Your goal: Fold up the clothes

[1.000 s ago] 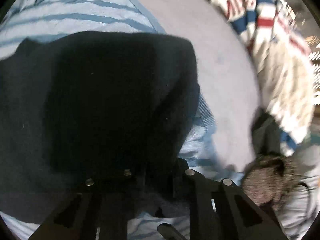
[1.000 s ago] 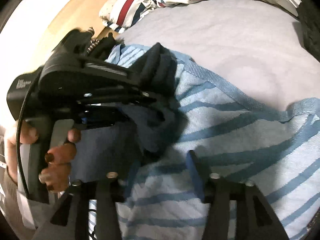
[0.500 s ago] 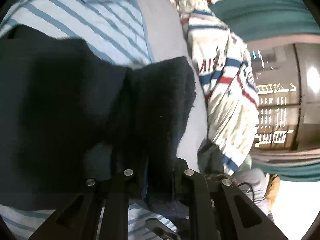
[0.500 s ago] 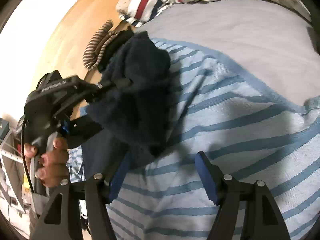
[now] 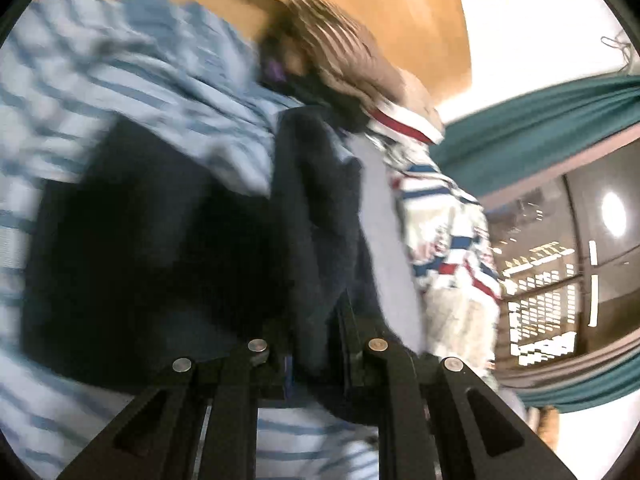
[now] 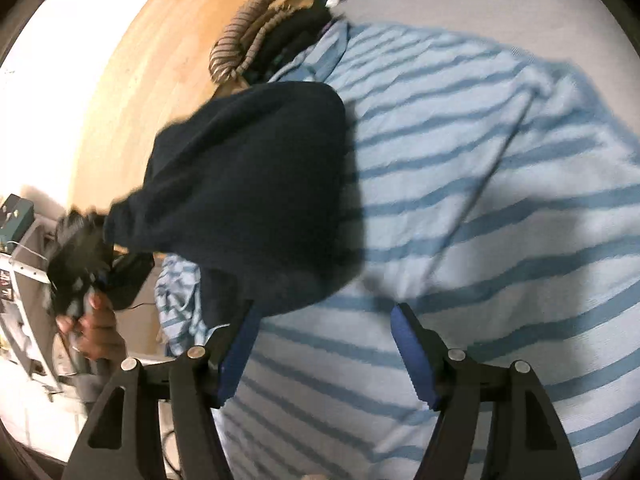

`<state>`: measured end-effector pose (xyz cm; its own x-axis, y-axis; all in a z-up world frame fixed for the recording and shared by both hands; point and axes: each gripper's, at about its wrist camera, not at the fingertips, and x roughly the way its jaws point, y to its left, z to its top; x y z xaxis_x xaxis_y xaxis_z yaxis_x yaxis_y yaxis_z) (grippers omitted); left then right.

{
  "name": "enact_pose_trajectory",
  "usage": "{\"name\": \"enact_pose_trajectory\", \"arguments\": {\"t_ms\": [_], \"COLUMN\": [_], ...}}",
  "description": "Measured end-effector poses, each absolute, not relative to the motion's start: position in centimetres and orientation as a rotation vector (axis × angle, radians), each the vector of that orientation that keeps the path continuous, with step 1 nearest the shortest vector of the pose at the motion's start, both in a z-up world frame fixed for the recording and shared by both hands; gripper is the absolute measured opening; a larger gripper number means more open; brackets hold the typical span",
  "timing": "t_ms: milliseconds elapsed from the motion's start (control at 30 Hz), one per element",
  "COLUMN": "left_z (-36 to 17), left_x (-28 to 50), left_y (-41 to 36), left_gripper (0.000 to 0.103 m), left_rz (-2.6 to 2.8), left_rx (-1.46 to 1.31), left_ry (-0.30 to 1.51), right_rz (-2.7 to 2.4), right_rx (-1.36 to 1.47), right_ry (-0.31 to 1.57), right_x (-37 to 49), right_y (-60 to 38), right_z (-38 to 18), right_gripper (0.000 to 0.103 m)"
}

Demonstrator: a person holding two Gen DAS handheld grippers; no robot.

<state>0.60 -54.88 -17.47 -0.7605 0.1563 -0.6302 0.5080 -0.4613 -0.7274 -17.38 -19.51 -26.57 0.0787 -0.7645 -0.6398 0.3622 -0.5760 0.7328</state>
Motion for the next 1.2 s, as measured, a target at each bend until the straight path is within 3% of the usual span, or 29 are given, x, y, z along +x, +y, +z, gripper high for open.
{"name": "enact_pose_trajectory", "arguments": {"t_ms": [133, 267, 467, 567, 800, 900, 967, 1067, 1200], "left_z": [-22.1, -23.5, -16.8, -16.1, -26.2, -27.7, -27.6, -25.8, -22.1], "left_x": [4.1, 4.7, 5.0, 5.8, 8.9, 10.3, 11.2, 12.9, 11.9], "left_y": [-57.7, -57.8, -57.3, -58.3, -60.5, -60.8, -61.4, -62.8, -62.9], "left_gripper": [0.016, 0.014, 0.011, 0.011, 0.010, 0.026, 0.051, 0.054, 0.059], "left_rz": [-2.171, -2.159, -2.361, -2.322, -1.932, -1.877, -1.828, -1.808, -1.905], "left_rx": [0.954, 0.939, 0.766, 0.718, 0.900, 0.846, 0.794, 0.676, 0.699], "left_ry": [1.602, 1.578, 1.295, 1.305, 1.473, 1.570, 1.647, 1.703, 1.611], "right_rz": [-1.596, -1.582, -1.560, -1.555, -1.629, -1.641, -1.655, -1.676, -1.741], "right_rx": [1.512, 1.493, 1.468, 1.495, 1.471, 1.457, 1.446, 1.421, 1.400], "right_ry": [-0.386, -0.264, -0.171, -0.219, -0.264, -0.273, -0.282, -0.354, -0.397], "right_x": [-15.6, -13.5, -11.6, -11.7, -11.1, -11.6, -12.0, -13.4, -14.3], "right_y": [-22.0, -25.6, -28.2, -28.1, -28.7, -29.2, -29.7, -28.7, -28.1], "right_z": [-27.1, -26.8, -26.5, -26.9, -26.4, -25.8, -25.3, -24.0, -22.7], "right_gripper": [0.073, 0.073, 0.073, 0.073, 0.073, 0.073, 0.073, 0.073, 0.073]}}
